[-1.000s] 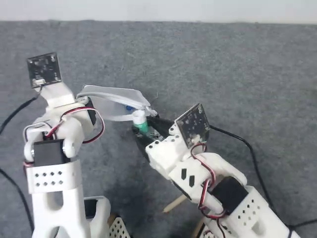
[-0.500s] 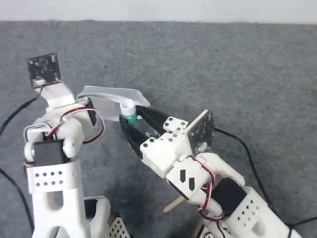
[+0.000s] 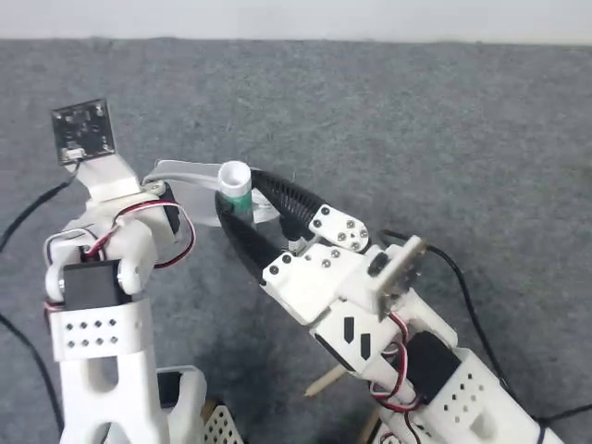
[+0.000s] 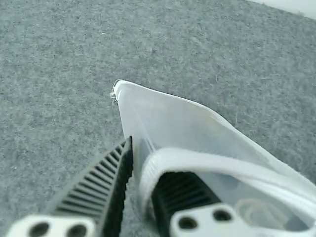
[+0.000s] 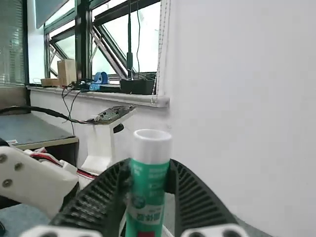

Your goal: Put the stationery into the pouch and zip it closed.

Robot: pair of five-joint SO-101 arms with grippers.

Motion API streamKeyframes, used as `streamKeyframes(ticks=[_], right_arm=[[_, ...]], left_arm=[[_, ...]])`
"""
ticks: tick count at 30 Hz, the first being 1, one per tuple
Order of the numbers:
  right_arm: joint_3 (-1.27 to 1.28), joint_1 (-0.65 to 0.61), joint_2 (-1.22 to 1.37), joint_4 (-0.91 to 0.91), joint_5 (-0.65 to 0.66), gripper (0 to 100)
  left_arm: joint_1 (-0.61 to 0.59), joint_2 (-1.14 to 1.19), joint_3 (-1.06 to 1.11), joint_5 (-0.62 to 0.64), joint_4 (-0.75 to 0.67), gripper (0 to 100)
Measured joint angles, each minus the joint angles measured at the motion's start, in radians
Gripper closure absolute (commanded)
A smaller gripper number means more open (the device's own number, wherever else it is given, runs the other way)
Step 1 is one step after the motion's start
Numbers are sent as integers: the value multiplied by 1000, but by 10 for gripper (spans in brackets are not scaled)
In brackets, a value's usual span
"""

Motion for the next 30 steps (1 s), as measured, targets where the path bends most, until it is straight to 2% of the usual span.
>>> streamKeyframes(ticks=[7,11,18,30], right_arm=[[0,0,0,-14,-121,992],[0,2,3,-80,-147,992],[9,58,155,-307,-153,992],[104,57,482,-713,-153,992]], left_arm=[[0,0,0,0,0,991],[0,0,0,0,0,991],[0,0,0,0,0,991],[0,0,0,0,0,991]])
